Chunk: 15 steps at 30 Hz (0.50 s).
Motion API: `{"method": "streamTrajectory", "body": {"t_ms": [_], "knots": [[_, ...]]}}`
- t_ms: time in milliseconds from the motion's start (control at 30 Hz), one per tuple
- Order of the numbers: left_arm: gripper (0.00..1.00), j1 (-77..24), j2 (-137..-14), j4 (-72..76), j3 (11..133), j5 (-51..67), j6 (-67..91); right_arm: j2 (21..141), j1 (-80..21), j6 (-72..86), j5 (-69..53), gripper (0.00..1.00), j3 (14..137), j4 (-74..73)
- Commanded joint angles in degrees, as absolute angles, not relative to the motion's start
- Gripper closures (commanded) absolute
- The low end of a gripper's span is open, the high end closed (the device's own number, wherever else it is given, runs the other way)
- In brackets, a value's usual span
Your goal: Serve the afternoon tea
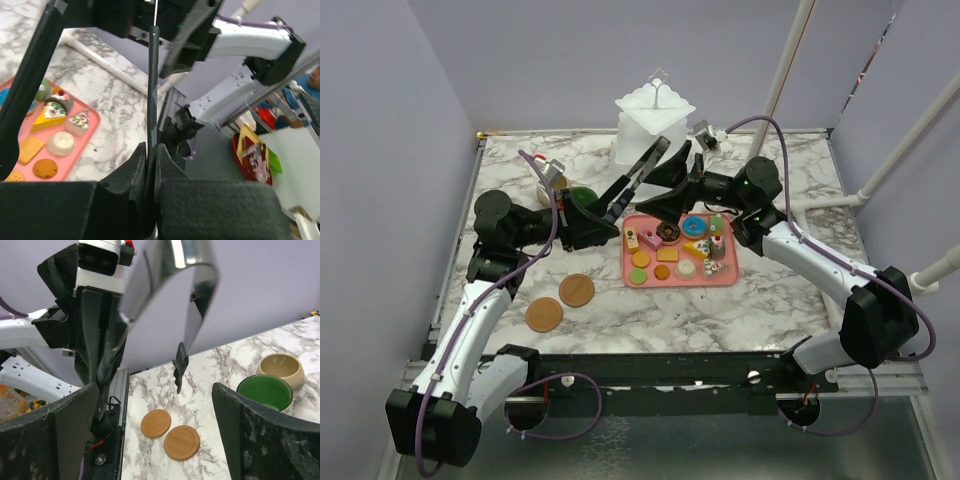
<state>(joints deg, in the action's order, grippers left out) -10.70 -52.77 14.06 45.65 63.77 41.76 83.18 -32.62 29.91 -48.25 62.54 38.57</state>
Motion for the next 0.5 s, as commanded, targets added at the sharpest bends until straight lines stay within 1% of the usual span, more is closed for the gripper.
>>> {"method": "streamTrajectory", "body": {"t_ms": [0, 233, 367, 467], "knots": [[1.0, -13.6, -53.3, 16.5, 49.1, 70.3, 40.0, 84.0, -32.9, 35.8, -49.7, 0.0, 59.9, 49.9], [1.0, -15.0, -55.1, 16.6, 50.7, 71.1, 37.8, 83.6, -32.9, 40.7, -52.1, 0.0, 58.4, 58.2], [1.0, -15.0, -55.7, 16.6, 51.1, 70.6, 36.5, 84.3, -33.1, 47.3, -57.1, 0.0, 57.5, 66.7], [1.0, -15.2, -56.2, 16.6, 51.7, 70.4, 36.0, 84.7, -33.5, 50.3, -59.8, 0.0, 57.4, 70.4]]}}
